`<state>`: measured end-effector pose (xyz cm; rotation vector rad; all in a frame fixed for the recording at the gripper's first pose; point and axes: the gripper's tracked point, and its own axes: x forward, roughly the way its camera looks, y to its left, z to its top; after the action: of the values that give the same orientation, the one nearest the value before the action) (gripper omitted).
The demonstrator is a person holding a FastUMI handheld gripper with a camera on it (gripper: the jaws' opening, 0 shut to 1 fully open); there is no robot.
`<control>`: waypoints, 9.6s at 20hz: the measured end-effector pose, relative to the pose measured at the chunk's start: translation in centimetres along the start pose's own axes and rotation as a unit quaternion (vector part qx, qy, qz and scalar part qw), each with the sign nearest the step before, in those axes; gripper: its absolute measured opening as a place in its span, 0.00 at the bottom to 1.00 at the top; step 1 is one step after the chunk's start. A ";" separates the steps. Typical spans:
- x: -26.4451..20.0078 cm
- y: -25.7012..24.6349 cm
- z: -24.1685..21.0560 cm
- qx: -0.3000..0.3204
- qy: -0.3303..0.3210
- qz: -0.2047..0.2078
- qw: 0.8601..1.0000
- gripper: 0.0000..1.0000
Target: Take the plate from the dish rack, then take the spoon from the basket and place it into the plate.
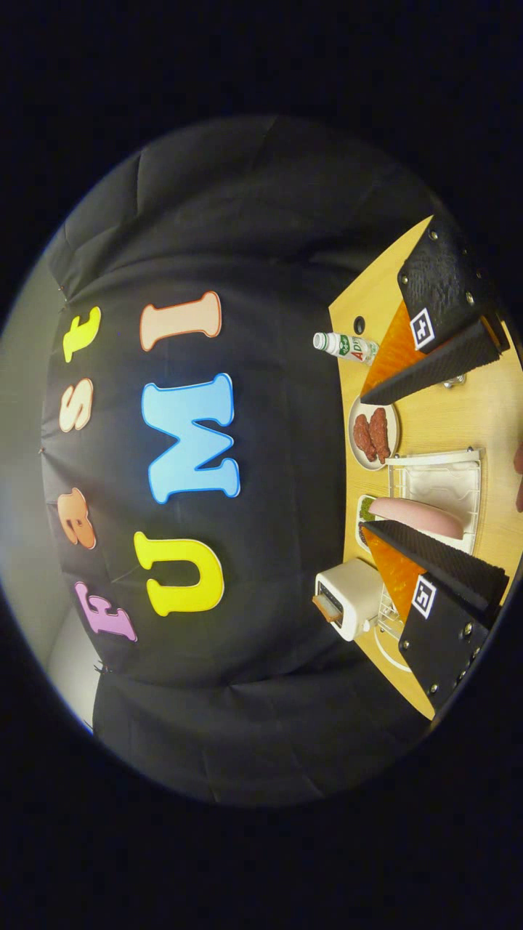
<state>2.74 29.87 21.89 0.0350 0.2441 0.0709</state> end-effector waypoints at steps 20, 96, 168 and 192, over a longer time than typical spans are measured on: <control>10.5 3.9 -9.8 -0.071 0.172 -0.135 0.973 0.85; -8.7 -12.4 -24.6 0.175 0.253 0.087 0.948 0.07; 4.9 -21.6 -15.5 0.032 -0.077 0.053 0.995 0.28; 3.7 -19.0 -7.1 -0.023 -0.057 0.042 0.997 0.09</control>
<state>5.82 11.34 13.33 0.0040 0.1266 0.1584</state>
